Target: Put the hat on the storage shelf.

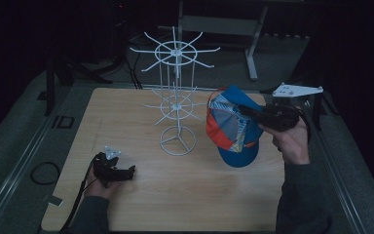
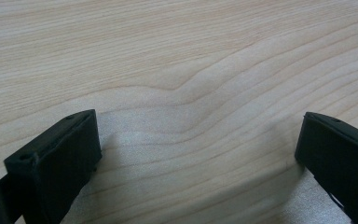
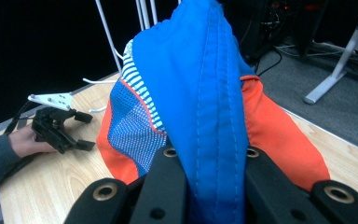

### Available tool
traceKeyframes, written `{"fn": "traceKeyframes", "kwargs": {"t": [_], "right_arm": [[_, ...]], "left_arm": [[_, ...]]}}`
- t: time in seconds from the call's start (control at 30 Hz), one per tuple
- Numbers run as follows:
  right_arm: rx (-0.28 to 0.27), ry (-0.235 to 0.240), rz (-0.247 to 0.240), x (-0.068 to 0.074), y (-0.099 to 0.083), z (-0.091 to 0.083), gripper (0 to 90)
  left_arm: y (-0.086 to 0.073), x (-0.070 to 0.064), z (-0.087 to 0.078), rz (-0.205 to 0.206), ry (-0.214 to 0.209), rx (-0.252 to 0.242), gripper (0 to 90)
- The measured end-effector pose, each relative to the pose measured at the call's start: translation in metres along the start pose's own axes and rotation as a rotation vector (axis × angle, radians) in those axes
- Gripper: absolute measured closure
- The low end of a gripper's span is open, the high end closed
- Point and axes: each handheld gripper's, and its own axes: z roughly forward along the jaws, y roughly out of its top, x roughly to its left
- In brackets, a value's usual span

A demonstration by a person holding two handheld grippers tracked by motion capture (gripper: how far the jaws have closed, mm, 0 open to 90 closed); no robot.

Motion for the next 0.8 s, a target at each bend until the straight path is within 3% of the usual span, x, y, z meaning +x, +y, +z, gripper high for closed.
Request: {"fn": "traceKeyframes", "kwargs": {"t": [0.47, 0.8], "right_arm": [[-0.06, 0.055, 0.003, 0.003, 0.012, -0.009, 87.5], [-0.08, 0.066, -0.013, 0.007, 0.018, -0.015, 87.5]], "left_arm": [[0.0, 0.0, 0.0, 0.001, 0.0, 0.0, 0.2], [0.0, 0.0, 0.0, -0.001, 0.001, -0.001, 0.2]]}}
